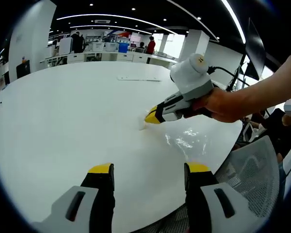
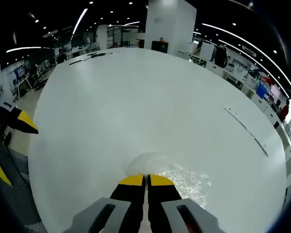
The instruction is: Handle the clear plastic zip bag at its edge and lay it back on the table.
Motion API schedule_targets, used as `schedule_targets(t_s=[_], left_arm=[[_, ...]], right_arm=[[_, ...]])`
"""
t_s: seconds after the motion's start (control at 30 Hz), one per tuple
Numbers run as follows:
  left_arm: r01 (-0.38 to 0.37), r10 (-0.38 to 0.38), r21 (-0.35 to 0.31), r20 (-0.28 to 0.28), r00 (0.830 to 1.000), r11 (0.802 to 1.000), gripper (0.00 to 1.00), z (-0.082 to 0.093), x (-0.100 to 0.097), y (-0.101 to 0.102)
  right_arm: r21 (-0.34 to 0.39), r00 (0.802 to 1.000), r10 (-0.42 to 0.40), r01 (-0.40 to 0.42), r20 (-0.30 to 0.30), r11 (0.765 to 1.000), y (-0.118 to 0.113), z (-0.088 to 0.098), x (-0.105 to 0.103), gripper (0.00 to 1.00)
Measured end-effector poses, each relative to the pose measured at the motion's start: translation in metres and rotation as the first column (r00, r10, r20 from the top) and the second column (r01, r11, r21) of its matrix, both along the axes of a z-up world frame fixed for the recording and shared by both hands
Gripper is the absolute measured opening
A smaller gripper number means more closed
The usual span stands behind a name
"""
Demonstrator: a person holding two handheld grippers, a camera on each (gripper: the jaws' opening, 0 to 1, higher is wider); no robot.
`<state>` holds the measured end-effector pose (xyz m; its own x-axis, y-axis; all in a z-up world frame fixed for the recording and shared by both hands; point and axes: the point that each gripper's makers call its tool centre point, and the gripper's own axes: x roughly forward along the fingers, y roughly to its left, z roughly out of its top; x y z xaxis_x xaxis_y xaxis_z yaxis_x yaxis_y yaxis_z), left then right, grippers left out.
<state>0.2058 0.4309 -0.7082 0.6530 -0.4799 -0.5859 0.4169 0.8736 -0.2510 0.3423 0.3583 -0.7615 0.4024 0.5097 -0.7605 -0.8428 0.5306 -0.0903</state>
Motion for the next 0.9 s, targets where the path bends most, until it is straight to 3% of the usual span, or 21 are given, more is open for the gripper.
schedule_targets(t_s=[0.17,0.5,0.9], left_arm=[[0.012,-0.012,0.007,0.0,1.0,1.0,0.58,-0.001,-0.001,-0.002],[0.034,-0.035,0.035,0.016,0.999,0.999,0.57,0.0,-0.001,-0.004],[0.006,-0.006,0.031,0.024,1.0,1.0,0.56,0.002,0.002,0.0]], right_arm=[[-0.02,0.988,0.146,-0.145,0.051,0.989,0.007,0.011,-0.005,0.0],[0.003,0.984,0.172,-0.173,0.048,0.985,0.005,0.027,-0.017,0.0],[0.014,0.972,0.224,-0.225,0.076,0.974,0.009,0.044,-0.033,0.0]])
